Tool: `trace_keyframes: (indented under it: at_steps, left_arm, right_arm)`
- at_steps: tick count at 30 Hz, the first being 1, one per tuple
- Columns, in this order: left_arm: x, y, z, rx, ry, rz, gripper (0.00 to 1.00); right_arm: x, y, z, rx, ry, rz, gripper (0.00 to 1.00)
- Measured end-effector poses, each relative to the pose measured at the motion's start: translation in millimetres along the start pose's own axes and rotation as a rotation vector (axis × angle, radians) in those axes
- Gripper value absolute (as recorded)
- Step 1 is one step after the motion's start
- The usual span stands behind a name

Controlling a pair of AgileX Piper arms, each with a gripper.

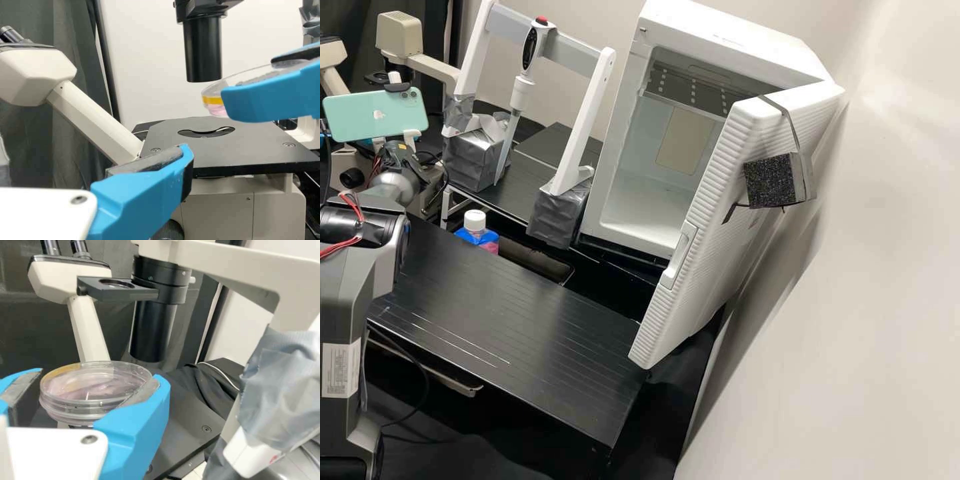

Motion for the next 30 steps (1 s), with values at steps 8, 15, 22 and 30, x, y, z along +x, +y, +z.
trace_keyframes:
  at_steps: [8, 15, 22, 30]
  left_arm:
    - [0.0, 0.0, 0.0, 0.0, 0.0, 0.0, 1.0]
    - [0.0, 0.0, 0.0, 0.0, 0.0, 0.0, 1.0]
    - [0.0, 0.0, 0.0, 0.0, 0.0, 0.0, 1.0]
    - [0.0, 0.0, 0.0, 0.0, 0.0, 0.0, 1.0]
  right_arm:
    - [0.7, -2.1, 0.8, -0.024, 0.001, -0.013, 0.0]
    - [0.7, -3.7, 0.5, -0.066, 0.005, -0.03, 0.0]
    - [1.1, -4.0, -0.2, -0.102, 0.01, -0.041, 0.0]
    - [6.2, -2.0, 0.0, -0.113, 0.017, -0.035, 0.0]
